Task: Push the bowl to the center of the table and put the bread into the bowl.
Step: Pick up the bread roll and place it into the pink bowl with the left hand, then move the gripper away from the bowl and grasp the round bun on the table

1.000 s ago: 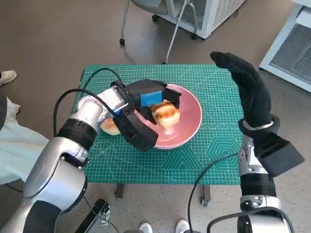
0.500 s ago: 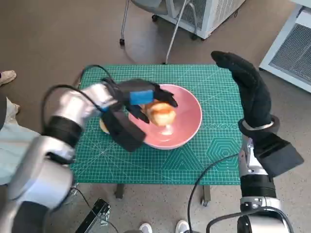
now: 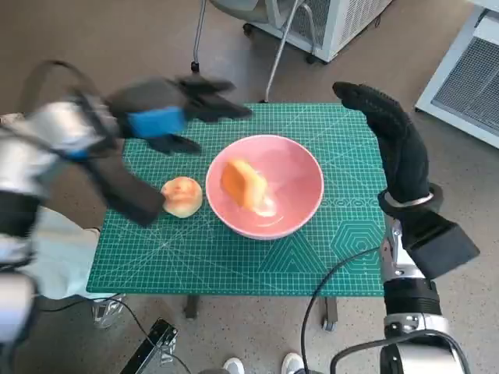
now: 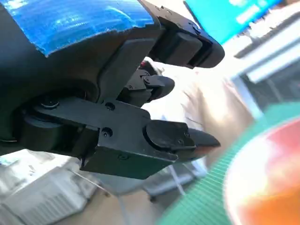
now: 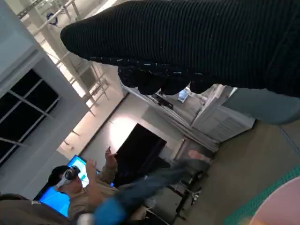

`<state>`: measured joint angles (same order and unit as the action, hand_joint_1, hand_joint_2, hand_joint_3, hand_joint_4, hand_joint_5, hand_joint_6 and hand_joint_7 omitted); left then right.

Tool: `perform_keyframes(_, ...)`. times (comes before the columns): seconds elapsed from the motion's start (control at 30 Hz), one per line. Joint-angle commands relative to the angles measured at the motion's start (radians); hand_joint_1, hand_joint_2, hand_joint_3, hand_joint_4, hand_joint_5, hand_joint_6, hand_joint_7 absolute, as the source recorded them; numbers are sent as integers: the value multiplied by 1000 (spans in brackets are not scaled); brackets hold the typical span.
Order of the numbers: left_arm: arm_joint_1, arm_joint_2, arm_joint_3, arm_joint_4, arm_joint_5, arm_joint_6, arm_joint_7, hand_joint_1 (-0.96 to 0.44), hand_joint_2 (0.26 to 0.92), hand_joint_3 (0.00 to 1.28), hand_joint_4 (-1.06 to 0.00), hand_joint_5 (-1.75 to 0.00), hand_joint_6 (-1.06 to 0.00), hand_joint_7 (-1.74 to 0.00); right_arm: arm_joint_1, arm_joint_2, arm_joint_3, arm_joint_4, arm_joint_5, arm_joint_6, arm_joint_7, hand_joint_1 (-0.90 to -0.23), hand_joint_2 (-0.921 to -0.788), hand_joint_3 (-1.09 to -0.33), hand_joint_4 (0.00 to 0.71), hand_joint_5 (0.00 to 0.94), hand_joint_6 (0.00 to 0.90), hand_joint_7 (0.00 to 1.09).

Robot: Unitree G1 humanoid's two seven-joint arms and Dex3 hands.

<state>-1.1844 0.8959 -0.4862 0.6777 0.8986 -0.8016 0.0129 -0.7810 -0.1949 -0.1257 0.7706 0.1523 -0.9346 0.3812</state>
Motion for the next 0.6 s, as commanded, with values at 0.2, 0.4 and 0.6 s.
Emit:
perform_keyframes(0.2,113,87,78,-89,-21,17,-58,-13,896,21,-259,-16,-426,-105,-25,6,7,46,14,0,30,-603,-921,-765,309,9,-1,668)
perform_keyframes(0.4,143,74,97,-84,-46,31,-111,-12,887,6,-274,-14,-436,-87,-42,22,6,73,31,0,48,-606,-921,-762,310,9,-1,667)
perform_keyframes(0.6,154,63,115,-81,-71,42,-148,-7,888,4,-275,-9,-427,-66,-47,35,5,82,52,4,74,-615,-921,-757,311,10,-1,667)
